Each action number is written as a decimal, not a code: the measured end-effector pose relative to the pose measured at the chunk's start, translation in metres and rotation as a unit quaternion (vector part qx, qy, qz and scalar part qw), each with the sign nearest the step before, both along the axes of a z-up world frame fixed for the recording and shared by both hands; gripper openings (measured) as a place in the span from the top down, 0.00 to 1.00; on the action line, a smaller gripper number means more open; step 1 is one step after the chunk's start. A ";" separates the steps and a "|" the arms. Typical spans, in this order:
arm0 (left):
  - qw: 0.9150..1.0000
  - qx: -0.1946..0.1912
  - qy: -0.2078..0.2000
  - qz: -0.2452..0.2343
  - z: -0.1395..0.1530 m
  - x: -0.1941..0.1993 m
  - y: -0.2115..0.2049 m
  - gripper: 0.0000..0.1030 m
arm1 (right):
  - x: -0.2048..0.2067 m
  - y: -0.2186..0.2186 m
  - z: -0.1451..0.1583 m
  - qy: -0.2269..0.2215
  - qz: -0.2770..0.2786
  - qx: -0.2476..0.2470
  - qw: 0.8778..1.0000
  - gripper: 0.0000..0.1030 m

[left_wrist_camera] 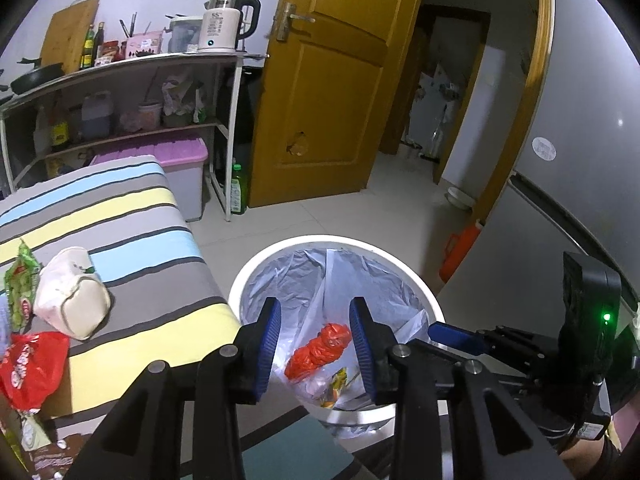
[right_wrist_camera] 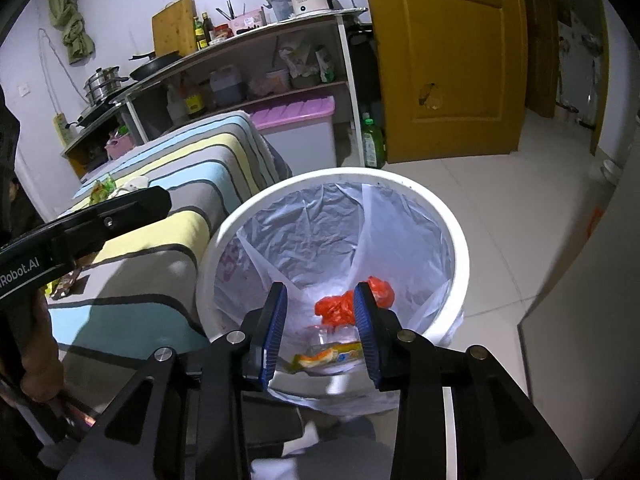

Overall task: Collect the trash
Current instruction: 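Carry the cup and yellow wrapper over the bin and open both tools, then move both open tools back over the table, then grasp the red snack packet with the right tool while the left tool reaches toward the yellow snack bag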

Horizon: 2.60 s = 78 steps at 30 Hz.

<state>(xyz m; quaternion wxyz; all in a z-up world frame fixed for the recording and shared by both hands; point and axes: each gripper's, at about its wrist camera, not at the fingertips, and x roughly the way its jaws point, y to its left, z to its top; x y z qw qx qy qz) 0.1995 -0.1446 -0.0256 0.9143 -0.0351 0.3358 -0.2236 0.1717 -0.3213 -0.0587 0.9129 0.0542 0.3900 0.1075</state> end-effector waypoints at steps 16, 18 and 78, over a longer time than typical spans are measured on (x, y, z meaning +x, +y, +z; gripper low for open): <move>0.997 0.002 -0.045 0.059 0.028 -0.058 0.068 0.66 | -0.030 0.050 0.036 -0.041 0.067 0.000 0.997 0.65; 0.996 0.005 -0.050 0.072 0.030 -0.066 0.081 0.66 | -0.034 0.063 0.040 -0.046 0.083 -0.001 0.996 0.65; 0.964 0.104 -0.004 0.244 -0.026 -0.113 0.249 0.80 | -0.002 0.260 0.021 -0.049 0.272 -0.081 0.957 0.59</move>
